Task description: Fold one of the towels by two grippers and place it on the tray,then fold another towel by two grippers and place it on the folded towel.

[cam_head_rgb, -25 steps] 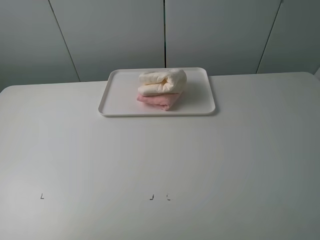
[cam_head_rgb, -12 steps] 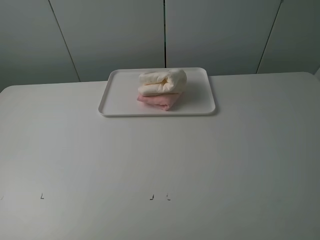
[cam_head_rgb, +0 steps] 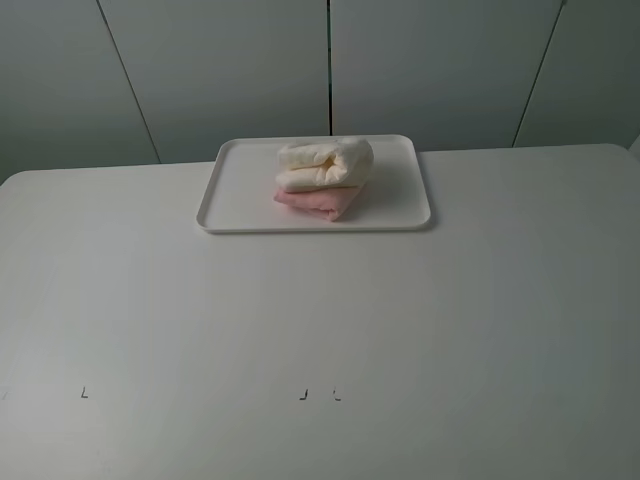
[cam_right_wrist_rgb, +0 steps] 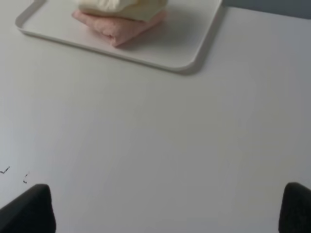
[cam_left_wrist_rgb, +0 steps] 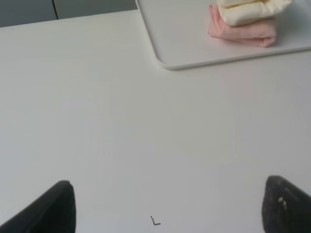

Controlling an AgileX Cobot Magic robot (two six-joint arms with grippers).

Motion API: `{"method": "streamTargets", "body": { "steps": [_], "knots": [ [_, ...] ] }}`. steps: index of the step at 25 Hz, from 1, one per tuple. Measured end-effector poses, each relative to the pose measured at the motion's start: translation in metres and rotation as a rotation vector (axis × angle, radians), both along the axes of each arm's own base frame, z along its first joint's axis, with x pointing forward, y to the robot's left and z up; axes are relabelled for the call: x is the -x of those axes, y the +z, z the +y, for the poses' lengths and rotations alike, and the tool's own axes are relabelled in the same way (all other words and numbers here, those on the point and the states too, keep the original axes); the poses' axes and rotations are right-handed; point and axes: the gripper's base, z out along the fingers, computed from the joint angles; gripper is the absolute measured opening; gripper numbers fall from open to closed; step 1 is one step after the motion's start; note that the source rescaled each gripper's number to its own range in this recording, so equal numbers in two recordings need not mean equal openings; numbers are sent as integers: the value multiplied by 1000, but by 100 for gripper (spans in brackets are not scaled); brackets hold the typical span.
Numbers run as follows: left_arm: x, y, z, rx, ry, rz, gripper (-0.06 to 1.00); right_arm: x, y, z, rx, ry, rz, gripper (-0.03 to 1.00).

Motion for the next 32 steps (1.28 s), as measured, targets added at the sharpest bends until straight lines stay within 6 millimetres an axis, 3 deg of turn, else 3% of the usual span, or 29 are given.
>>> {"method": "streamTargets", "body": {
  "steps": [10,25,32],
  "knots": [
    [1,0,1,0,10,-8,98,15,0,-4,-3,10,-95,100],
    [5,0,1,-21,366,-12,98,14,0,-3,7,-87,-100,100],
    [5,0,1,-26,387,-13,98,14,0,-3,7,-87,-100,100]
  ]
}}
